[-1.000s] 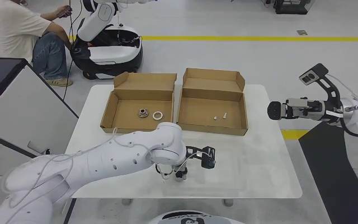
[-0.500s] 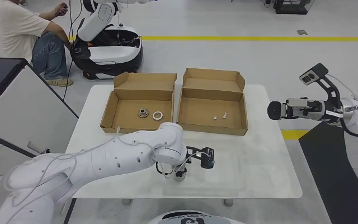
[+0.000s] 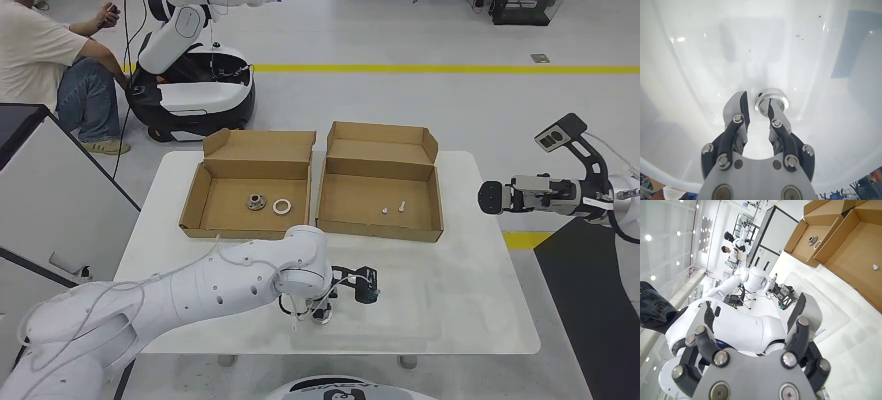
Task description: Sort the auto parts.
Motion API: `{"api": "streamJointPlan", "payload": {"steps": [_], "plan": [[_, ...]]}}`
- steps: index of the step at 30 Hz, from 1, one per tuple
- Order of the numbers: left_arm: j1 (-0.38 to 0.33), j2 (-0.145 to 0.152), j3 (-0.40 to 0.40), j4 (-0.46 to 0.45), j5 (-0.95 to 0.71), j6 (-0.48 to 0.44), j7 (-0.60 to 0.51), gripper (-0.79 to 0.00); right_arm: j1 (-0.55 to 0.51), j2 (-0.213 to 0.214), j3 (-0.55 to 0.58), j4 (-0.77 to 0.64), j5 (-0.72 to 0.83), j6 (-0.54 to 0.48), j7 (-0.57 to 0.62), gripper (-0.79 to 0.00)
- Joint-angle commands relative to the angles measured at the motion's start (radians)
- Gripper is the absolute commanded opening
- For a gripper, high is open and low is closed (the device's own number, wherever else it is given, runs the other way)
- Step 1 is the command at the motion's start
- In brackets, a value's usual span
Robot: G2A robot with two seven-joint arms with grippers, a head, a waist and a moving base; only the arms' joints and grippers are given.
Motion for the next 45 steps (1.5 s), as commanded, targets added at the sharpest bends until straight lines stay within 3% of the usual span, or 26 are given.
{"api": "streamJointPlan", "payload": {"steps": [1,11,28,35,36,38,45], "plan": [[0.004,-0.001,0.000,0.001,-0.001,-0.003,0.003,-0.502,0.000,0.000,0.000,0.000,0.000,0.000,0.000,0.000],[0.001,-0.017,0.000,0.003,-0.024,-0.038,0.038,-0.520,0.000,0.000,0.000,0.000,0.000,0.000,0.000,0.000],[0.014,-0.028,0.000,0.021,-0.002,-0.013,0.013,-0.542,0.000,0.000,0.000,0.000,0.000,0.000,0.000,0.000],[0.024,-0.034,0.000,0.038,0.014,-0.023,0.023,-0.594,0.000,0.000,0.000,0.000,0.000,0.000,0.000,0.000],[0.026,-0.036,0.000,0.041,0.017,-0.024,0.025,-0.622,0.000,0.000,0.000,0.000,0.000,0.000,0.000,0.000],[0.029,-0.038,0.000,0.046,0.022,-0.025,0.025,-0.785,0.000,0.000,0.000,0.000,0.000,0.000,0.000,0.000],[0.013,-0.039,0.000,0.032,0.006,-0.019,0.020,-0.785,0.000,0.000,0.000,0.000,0.000,0.000,0.000,0.000]]}}
